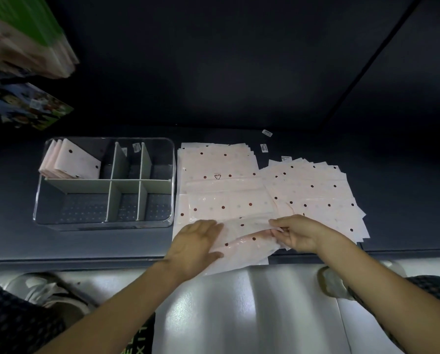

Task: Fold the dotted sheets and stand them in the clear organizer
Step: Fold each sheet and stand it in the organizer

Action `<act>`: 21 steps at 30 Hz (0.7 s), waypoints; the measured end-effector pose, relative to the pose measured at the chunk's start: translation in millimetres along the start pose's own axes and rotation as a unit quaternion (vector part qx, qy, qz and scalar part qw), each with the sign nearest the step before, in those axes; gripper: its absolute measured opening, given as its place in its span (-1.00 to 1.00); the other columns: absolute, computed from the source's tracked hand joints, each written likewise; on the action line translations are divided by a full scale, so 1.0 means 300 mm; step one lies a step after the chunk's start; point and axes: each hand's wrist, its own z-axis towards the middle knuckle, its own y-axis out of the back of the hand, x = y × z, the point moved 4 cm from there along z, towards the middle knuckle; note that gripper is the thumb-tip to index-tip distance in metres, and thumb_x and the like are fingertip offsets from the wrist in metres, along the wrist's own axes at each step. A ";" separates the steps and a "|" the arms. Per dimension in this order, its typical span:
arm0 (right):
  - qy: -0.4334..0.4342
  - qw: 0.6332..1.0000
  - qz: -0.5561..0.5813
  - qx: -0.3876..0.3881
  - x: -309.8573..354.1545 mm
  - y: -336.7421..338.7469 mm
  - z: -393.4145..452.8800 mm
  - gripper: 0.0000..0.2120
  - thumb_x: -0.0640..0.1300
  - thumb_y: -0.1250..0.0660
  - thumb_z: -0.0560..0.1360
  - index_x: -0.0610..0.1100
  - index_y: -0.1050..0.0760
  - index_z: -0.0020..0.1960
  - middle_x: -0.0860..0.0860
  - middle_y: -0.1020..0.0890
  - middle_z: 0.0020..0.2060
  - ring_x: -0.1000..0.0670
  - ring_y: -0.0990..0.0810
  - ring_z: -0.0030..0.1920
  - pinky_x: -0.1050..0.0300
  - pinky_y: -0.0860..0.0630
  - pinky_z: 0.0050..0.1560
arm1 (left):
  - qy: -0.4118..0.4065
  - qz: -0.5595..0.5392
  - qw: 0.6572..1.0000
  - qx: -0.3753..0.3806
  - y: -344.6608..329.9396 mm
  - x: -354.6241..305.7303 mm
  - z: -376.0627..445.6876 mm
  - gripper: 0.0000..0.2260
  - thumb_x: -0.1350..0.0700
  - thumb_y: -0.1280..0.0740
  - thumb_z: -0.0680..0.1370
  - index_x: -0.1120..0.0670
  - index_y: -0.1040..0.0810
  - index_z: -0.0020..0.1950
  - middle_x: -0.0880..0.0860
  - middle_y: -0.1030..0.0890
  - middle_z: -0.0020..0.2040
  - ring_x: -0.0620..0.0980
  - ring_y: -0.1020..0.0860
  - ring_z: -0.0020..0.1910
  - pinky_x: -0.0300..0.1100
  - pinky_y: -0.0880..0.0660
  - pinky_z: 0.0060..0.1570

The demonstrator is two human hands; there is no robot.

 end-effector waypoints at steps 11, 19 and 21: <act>0.289 0.818 -0.488 0.098 0.098 -0.043 -0.065 -0.42 0.14 -0.51 0.26 0.27 -0.36 0.21 0.26 -0.51 0.15 0.31 -0.42 0.22 0.34 -0.29 0.26 | 0.085 -0.080 0.992 0.044 0.099 0.068 0.086 -0.79 0.06 -0.06 0.65 0.06 -0.46 -0.03 0.05 -0.56 -0.09 0.13 -0.52 -0.04 -0.14 -0.33 -0.24; 0.317 0.841 -0.438 0.009 0.134 -0.042 0.032 -0.89 -0.07 -0.34 0.52 -0.06 -0.54 -0.17 -0.06 -0.63 -0.22 -0.07 -0.58 -0.19 0.00 -0.49 -0.16 | 0.137 -0.166 0.976 -0.029 0.165 0.071 0.139 -0.72 0.04 -0.19 0.62 0.04 -0.38 0.33 0.07 -0.51 0.24 0.08 -0.49 0.16 -0.09 -0.45 0.08; 0.298 0.860 -0.414 -0.005 0.139 -0.050 0.055 -0.86 -0.05 -0.30 0.55 -0.10 -0.56 -0.10 -0.10 -0.67 -0.13 -0.11 -0.62 -0.11 -0.06 -0.54 -0.01 | 0.092 -0.118 0.975 -0.163 0.193 0.036 0.120 -0.67 0.11 -0.25 0.59 0.07 -0.39 0.37 0.07 -0.46 0.32 0.08 -0.42 0.28 -0.07 -0.37 0.24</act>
